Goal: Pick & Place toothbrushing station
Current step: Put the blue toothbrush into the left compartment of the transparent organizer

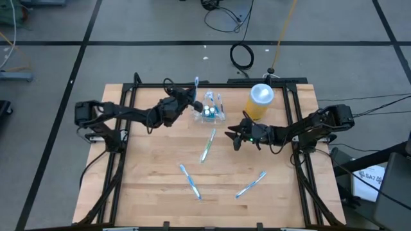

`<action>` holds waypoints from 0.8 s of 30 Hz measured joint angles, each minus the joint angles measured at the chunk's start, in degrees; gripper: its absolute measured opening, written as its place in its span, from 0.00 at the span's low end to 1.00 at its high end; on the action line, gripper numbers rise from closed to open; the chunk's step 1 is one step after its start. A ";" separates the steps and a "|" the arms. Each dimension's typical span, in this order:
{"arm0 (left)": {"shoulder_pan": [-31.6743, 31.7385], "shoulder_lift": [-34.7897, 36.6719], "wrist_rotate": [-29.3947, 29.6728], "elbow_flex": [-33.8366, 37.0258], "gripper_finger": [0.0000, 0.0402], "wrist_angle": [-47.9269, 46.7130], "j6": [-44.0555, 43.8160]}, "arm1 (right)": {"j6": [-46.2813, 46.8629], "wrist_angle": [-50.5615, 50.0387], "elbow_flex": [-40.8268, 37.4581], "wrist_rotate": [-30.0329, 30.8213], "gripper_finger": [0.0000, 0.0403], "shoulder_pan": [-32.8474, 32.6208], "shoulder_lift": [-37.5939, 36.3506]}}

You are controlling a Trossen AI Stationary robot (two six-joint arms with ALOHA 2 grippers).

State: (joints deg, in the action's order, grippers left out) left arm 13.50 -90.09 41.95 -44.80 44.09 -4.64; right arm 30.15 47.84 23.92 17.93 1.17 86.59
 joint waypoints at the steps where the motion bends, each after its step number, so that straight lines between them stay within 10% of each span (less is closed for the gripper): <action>1: 0.29 -0.85 -0.01 0.00 0.02 0.99 0.01 | 0.00 -0.07 0.00 -0.02 0.42 0.00 0.00; 24: 0.83 -9.09 -2.80 0.00 0.02 2.20 -0.91 | 0.01 -1.43 0.00 -0.09 0.42 -0.11 0.00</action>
State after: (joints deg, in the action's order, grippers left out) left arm 14.33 -99.18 39.15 -44.80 46.29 -5.55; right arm 30.16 46.41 23.92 17.85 1.06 86.59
